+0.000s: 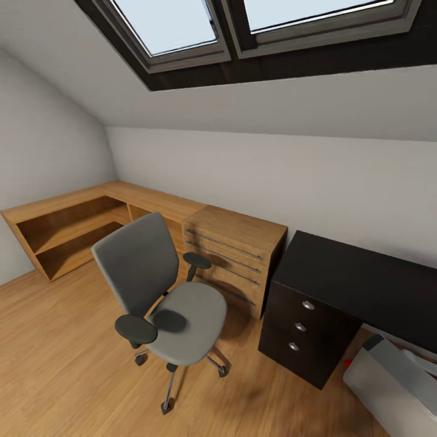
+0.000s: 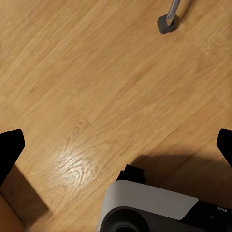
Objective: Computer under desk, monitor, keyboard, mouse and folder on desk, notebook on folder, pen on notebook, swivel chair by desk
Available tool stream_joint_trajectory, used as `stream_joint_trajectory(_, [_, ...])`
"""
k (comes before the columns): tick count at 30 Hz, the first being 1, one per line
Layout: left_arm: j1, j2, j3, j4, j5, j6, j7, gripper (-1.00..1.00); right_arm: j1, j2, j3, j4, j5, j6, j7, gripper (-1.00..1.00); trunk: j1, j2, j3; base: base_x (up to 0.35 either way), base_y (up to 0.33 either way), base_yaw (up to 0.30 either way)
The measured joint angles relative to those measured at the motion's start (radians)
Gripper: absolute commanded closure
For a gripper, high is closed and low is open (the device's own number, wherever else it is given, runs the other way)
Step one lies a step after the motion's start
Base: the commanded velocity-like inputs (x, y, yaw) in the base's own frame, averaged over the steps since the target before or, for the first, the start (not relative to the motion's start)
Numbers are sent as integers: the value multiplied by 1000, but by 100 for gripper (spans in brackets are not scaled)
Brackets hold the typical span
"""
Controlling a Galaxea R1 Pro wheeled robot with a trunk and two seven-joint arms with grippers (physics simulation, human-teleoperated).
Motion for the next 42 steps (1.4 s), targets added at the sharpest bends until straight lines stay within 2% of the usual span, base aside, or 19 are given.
stream_joint_trajectory(7, [0,0,0,0,0,0,0,-100,0,1,0,0,0,-1,0,-100,0,0,0,0,0,123])
stream_joint_trajectory(42, [0,0,0,0,0,0,0,-100,0,2,5,2,3,-1,1,-100,0,0,0,-20,48,271])
